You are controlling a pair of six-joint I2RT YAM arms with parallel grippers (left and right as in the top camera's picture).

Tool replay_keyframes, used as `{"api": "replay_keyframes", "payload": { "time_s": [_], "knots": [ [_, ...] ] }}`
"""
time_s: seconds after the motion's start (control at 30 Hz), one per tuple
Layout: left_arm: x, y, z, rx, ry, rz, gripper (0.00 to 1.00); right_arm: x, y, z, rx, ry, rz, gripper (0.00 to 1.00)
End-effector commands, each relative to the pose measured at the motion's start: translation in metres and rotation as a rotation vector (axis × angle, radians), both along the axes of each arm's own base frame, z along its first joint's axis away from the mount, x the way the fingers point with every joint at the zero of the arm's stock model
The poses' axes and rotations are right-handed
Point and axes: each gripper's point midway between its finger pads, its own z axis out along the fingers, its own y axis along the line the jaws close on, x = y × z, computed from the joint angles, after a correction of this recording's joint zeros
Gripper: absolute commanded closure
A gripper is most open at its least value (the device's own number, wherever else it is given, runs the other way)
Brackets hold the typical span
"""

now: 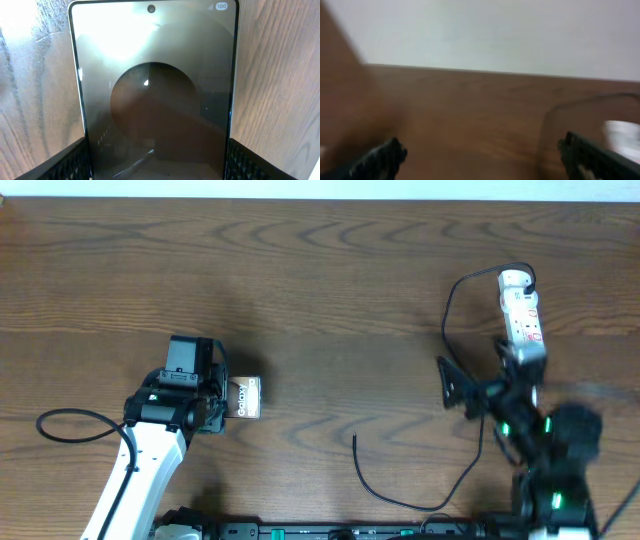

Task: Plug charger to phone and switch on socket
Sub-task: 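Swing the right gripper toward the phone held by the left gripper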

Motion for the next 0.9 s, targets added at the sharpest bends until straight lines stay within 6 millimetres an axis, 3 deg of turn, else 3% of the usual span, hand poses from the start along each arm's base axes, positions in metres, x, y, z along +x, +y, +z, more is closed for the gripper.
{"api": "replay_keyframes", "payload": {
  "time_s": [0.0,0.1,0.2,0.33,0.43,0.63,0.87],
  "knots": [
    [0.007,0.005,0.013,0.024,-0.041,0.006,0.93,0.007,0.055,0.015,0.193,0.178,0.362,0.01],
    [0.007,0.005,0.013,0.024,-0.041,0.006,0.93,0.012,0.086,0.028,0.361,0.332,0.668,0.01],
    [0.007,0.005,0.013,0.024,-0.041,0.006,0.93,0.026,0.100,0.025,0.462,0.443,0.838,0.01],
    [0.007,0.005,0.013,0.024,-0.041,0.006,0.93,0.057,0.118,-0.013,0.631,0.742,0.782,0.01],
    [0.007,0.005,0.013,0.023,-0.041,0.006,0.93,0.065,0.138,-0.042,0.658,0.838,0.785,0.01],
    [0.007,0.005,0.013,0.022,-0.041,0.009,0.93,0.047,0.188,-0.072,0.613,0.912,0.877,0.01],
    [0.006,0.001,0.012,0.000,-0.038,0.001,0.93,0.016,0.240,-0.080,0.501,0.860,0.956,0.01]
  ]
}}
